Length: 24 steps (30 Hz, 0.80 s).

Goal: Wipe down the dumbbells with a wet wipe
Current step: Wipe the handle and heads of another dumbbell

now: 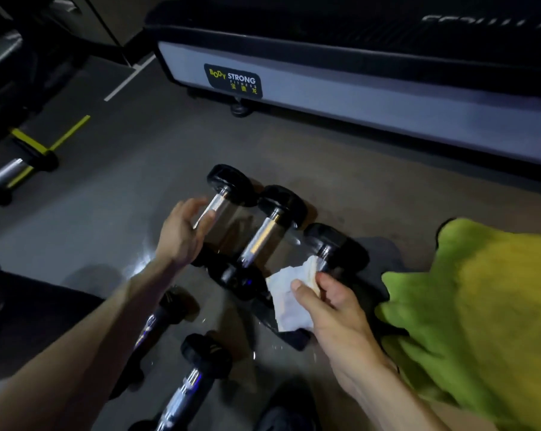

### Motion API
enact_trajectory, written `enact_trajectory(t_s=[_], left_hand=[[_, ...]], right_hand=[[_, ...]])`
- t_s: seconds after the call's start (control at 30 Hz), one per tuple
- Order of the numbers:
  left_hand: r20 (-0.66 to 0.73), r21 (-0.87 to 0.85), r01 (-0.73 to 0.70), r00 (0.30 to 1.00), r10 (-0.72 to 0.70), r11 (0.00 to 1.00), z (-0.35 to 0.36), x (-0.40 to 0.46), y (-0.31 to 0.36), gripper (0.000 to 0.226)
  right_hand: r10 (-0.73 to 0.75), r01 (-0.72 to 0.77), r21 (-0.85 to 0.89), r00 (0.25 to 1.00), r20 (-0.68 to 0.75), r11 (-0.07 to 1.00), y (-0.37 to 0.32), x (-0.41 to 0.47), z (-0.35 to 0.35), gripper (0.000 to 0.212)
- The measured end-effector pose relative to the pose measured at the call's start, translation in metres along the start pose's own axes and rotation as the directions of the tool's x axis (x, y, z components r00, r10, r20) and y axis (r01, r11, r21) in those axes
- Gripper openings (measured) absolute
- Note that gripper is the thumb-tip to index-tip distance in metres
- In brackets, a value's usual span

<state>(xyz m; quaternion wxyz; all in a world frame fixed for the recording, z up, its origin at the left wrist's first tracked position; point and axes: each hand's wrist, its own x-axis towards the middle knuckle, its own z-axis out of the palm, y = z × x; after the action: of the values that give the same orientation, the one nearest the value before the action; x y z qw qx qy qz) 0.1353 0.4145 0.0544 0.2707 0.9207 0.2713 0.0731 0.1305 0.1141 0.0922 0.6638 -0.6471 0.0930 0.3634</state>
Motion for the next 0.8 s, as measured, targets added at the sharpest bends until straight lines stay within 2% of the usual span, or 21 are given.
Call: enact_trajectory(t_s=[0.07,0.1,0.17,0.3,0.33,0.4,0.47,0.6,0.7,0.8], left_hand=[[0.029,-0.136,0.007,1.000,-0.003,0.991,-0.015,-0.043,0.008,0.010],[0.077,-0.189,0.015,0.997,0.000,0.982,-0.022,-0.065,0.010,0.009],[0.160,-0.222,0.060,0.987,-0.024,0.973,-0.033,-0.109,0.006,0.022],[0.232,-0.257,0.193,0.963,-0.133,0.947,-0.041,-0.179,-0.013,0.028],[0.253,-0.225,0.188,0.959,-0.129,0.956,-0.039,-0.192,-0.022,0.023],[0.315,-0.099,0.156,0.942,-0.118,0.983,-0.035,-0.211,-0.039,0.008],[0.341,-0.025,0.159,0.929,-0.142,0.987,-0.030,-0.220,-0.062,0.006],[0.415,0.122,0.156,0.889,-0.193,0.980,-0.013,-0.227,-0.090,0.011],[0.392,0.112,0.244,0.880,-0.269,0.963,0.007,-0.224,-0.092,0.011],[0.366,0.133,0.321,0.863,-0.347,0.938,0.024,-0.220,-0.093,0.033]], right_hand=[[0.071,-0.068,0.072,0.997,-0.041,0.995,0.010,-0.022,-0.002,0.032],[0.113,-0.106,0.110,0.992,-0.063,0.988,0.015,-0.034,-0.002,0.033],[0.170,-0.161,0.152,0.984,-0.051,0.975,0.026,-0.053,-0.005,0.038],[0.153,-0.153,0.106,0.988,0.001,0.983,0.041,-0.093,-0.011,0.019],[0.143,-0.142,0.069,0.990,-0.014,0.988,0.044,-0.102,-0.011,0.024],[0.109,-0.108,0.008,0.993,-0.051,0.994,0.055,-0.116,-0.012,0.047],[0.039,-0.041,-0.049,0.998,-0.039,0.998,0.068,-0.125,-0.014,0.053],[0.004,-0.001,-0.074,0.999,0.045,0.997,0.076,-0.138,-0.022,0.020],[0.002,0.001,-0.069,0.999,0.043,0.998,0.077,-0.141,-0.027,0.021],[0.000,0.000,-0.055,1.000,0.018,0.999,0.073,-0.142,-0.028,0.023]])
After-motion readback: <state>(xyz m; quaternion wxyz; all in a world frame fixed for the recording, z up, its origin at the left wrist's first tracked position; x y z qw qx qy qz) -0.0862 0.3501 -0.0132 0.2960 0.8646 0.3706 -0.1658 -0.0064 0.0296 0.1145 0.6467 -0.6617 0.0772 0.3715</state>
